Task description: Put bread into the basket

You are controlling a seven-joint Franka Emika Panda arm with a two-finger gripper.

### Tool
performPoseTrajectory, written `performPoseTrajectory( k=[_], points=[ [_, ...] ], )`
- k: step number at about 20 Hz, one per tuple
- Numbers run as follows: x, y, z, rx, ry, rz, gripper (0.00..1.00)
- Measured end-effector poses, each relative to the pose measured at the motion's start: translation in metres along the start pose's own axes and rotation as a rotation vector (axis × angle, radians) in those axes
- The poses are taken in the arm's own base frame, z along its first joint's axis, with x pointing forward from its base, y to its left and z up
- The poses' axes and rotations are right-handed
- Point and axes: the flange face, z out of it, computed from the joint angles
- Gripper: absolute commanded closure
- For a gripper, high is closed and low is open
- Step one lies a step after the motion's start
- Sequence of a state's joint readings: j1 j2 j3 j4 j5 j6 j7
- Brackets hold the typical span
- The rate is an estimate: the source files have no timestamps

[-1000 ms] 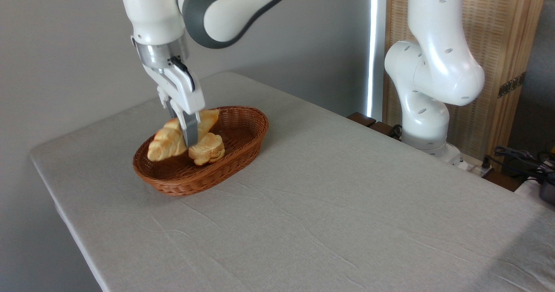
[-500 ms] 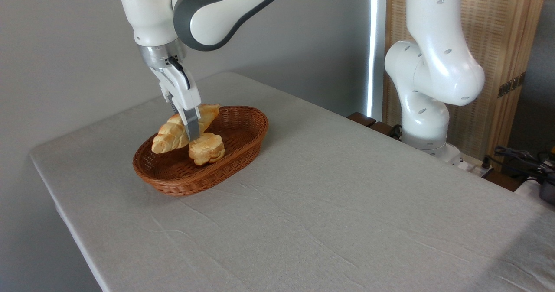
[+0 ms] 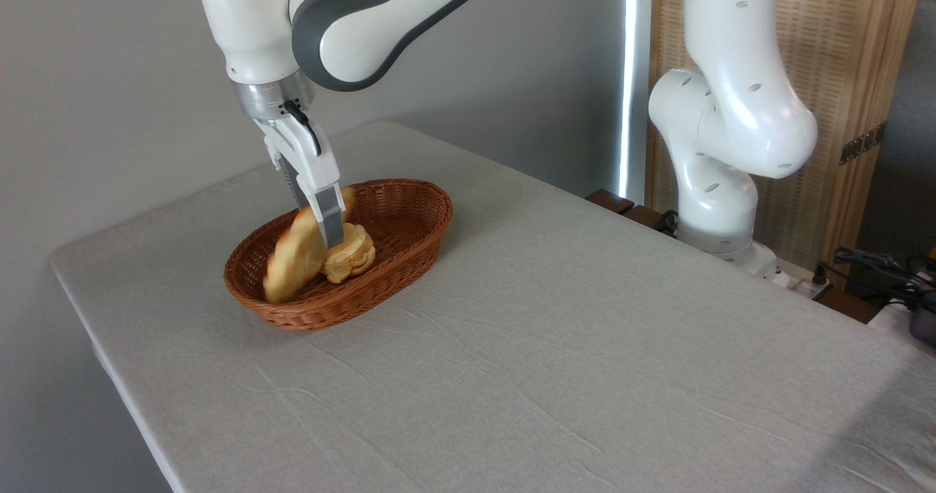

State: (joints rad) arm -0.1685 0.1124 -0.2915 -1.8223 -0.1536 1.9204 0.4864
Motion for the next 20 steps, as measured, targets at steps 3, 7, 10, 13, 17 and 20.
performPoseTrajectory(
  k=[3,7,10,13,17,20],
  points=[
    [0.000,0.000,0.000,0.000,0.000,0.000,0.00],
    [-0.001,-0.002,-0.002,0.002,0.004,-0.018,0.00],
    [-0.003,-0.005,-0.012,0.012,0.018,-0.052,0.00],
    [-0.005,-0.005,-0.022,0.024,0.034,-0.092,0.00],
    [-0.002,-0.004,-0.035,0.029,0.062,-0.141,0.00],
    [-0.003,-0.011,-0.056,0.023,0.108,-0.214,0.00]
  ],
)
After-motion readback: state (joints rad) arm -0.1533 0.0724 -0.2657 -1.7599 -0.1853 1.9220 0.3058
